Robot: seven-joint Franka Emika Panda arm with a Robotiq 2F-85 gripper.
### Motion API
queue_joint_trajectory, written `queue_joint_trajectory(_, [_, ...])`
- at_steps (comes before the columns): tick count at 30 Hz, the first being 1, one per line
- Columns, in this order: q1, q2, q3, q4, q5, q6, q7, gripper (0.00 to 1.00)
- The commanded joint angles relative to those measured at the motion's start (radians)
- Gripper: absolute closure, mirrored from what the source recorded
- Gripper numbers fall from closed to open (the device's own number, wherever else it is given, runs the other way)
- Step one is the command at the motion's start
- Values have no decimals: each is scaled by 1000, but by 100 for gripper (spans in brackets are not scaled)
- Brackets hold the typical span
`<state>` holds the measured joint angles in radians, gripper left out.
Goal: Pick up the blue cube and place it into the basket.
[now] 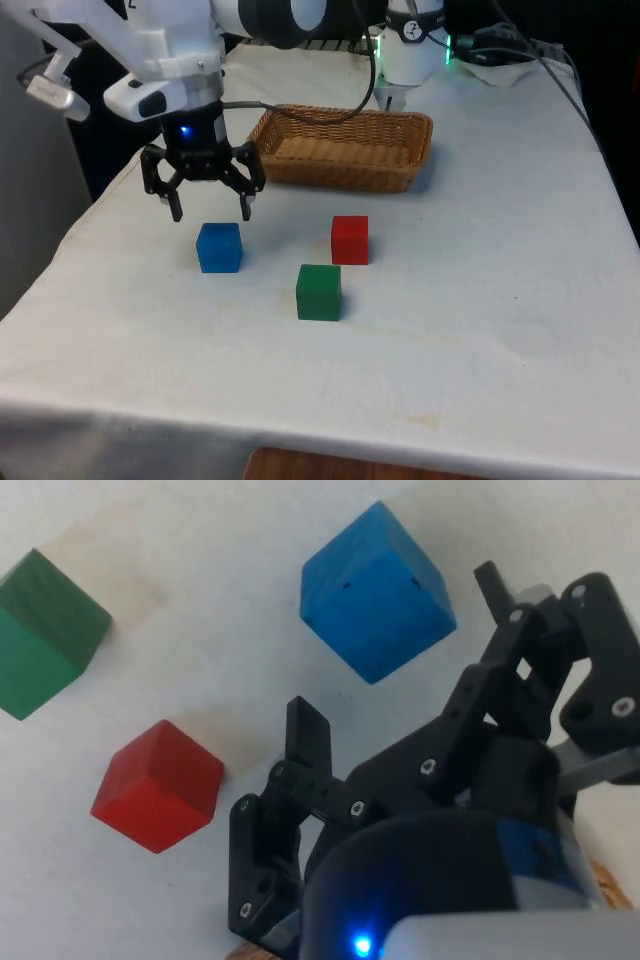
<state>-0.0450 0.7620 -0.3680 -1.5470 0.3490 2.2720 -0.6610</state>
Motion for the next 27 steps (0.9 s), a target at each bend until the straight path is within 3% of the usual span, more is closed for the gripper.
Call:
queue_joint_trajectory(1, [-4, 9, 6, 6, 10, 1, -1, 0])
queue_joint_trajectory(3, [1, 5, 1, 1, 6, 0, 0, 0])
queue_joint_trajectory(4, [-4, 18, 7, 10, 20, 0, -1, 0])
queue_joint_trajectory(10, [-5, 36, 9, 20, 41, -2, -3, 0])
queue_joint_trajectory(11, [1, 29, 2, 12, 35, 0, -1, 0])
queue_joint_trajectory(12, [-5, 40, 10, 23, 46, -3, -4, 0])
queue_joint_trajectory(19, [-6, 76, 10, 49, 80, -6, -6, 0])
queue_joint_trajectory(20, [1, 71, 2, 42, 76, -1, -3, 0])
queue_joint_trajectory(21, [-5, 80, 10, 51, 84, -6, -6, 0])
queue_joint_trajectory(27, [-6, 105, 7, 67, 92, -2, -8, 0])
